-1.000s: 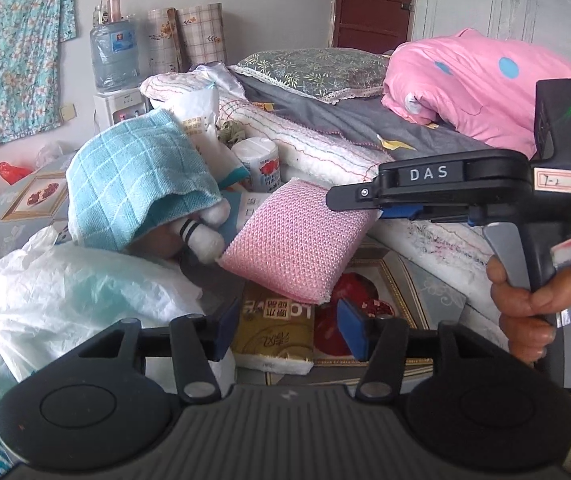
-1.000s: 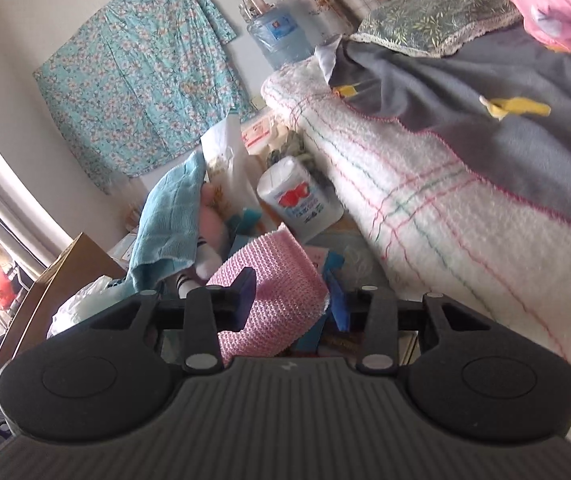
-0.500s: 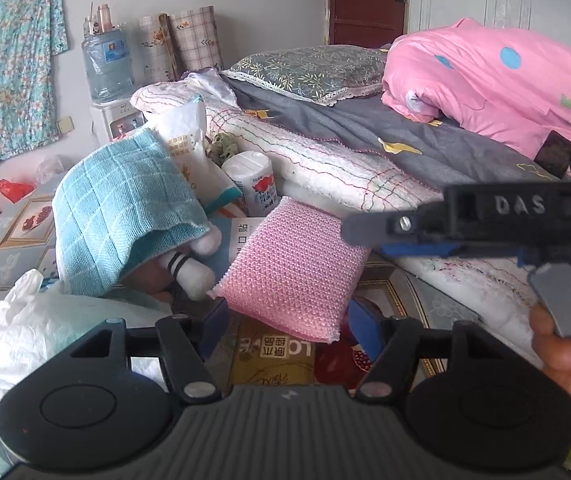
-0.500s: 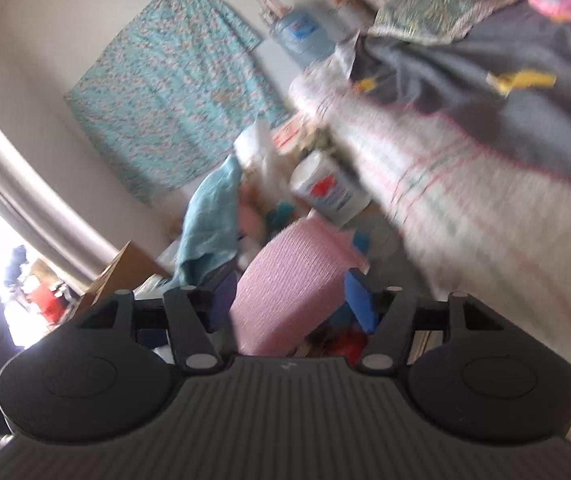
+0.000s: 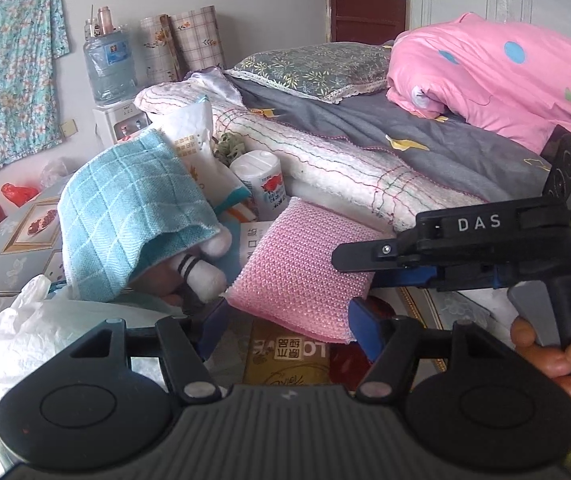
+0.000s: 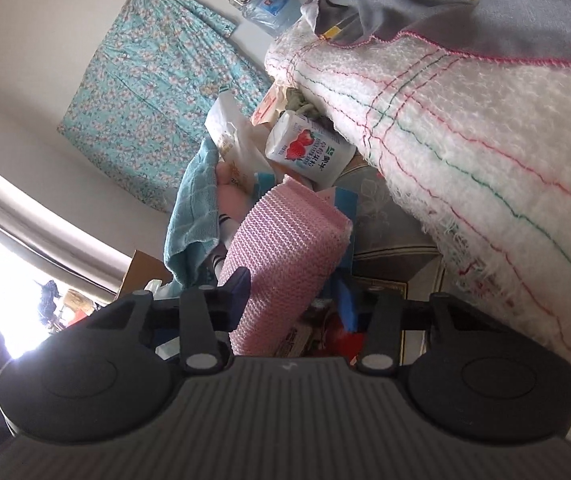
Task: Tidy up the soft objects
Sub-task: 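Close the right gripper on the pink knitted pad, then lift the pink pad with the right gripper and carry it to the box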
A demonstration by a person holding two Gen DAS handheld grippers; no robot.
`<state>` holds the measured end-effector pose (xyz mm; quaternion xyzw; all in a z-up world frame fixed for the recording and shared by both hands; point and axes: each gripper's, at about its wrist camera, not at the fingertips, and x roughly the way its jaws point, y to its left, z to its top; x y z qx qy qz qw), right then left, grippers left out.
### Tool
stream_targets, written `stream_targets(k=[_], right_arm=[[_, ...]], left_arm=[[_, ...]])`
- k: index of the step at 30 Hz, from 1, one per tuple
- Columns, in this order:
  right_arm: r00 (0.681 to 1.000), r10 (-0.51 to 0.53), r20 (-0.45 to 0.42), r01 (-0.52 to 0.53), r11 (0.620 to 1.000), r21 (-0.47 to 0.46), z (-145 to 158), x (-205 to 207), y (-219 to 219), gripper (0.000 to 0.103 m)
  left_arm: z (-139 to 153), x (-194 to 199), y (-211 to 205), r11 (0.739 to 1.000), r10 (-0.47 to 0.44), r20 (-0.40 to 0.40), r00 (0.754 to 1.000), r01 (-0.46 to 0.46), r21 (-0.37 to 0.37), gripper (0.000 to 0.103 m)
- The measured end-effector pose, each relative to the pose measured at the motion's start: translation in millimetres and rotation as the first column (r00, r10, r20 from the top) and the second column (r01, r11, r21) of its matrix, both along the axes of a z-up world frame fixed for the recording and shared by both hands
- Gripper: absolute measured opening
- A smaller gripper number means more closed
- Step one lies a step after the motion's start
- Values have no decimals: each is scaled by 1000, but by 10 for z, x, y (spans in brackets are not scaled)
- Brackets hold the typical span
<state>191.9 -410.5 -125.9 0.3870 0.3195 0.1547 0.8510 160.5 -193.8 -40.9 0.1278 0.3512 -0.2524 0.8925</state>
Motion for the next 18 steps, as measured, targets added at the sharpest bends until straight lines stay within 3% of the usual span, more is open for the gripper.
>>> stream_targets(k=[3,5,7,13,18], right_arm=[[1000,26,18,-25,997,-69,93,0,-6,41],[999,40,19,-37,993,-109,144,11,-20,41],[998,65,15,-63,989,-131,172,14,-31,42],[995,98,13,-95,986,-138,200,59,-104,43],[994,104,21,-101,988,-116,156,59,-150,43]], left_arm=[[-14,40,-64,1000,-29,-22,999,28,-12,70],[-33,72,-122,999,-54,-31,998,53,-13,80],[-44,99,-165,998,-57,-34,998,57,-18,83],[-80,138,-316,995,-102,-17,995,102,-3,94],[-206,194,-458,994,-89,9,996,88,64,94]])
